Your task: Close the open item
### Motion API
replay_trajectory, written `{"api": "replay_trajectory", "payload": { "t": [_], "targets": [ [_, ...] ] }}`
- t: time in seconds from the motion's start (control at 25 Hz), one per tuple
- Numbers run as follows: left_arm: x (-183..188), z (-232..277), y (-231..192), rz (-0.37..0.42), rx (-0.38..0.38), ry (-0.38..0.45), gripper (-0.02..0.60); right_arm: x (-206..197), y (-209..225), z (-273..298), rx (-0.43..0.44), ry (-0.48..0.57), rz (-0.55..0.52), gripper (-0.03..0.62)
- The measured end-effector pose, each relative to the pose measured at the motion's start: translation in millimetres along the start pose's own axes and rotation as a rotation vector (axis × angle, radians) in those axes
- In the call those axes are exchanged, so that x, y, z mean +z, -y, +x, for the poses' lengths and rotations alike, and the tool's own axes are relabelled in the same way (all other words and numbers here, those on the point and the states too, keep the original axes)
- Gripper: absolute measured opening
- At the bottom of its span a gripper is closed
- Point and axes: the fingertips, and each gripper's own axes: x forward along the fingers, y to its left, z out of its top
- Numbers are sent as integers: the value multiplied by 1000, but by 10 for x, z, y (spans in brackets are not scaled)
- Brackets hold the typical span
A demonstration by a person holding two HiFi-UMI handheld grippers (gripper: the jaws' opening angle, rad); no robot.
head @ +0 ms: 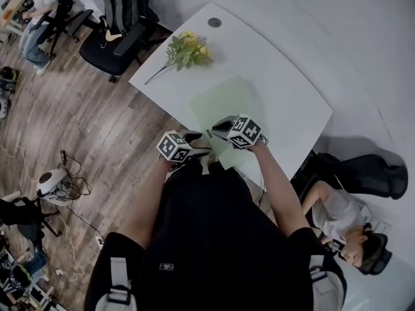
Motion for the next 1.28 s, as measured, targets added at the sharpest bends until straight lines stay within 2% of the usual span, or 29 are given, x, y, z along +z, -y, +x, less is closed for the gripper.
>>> {"api": "replay_trajectory", "payload": {
  "t": [0.24,0.68,1.28],
  "targets": [
    [25,0,17,31,-17,-10,314,-114,-1,74,-53,-90,-63,25],
    [9,12,7,30,-24,6,314,-165,64,150,-148,-120,-115,9],
    [44,1,-18,28,-18,5,316,-123,6,162,-130,-98,-124,8]
  ]
}}
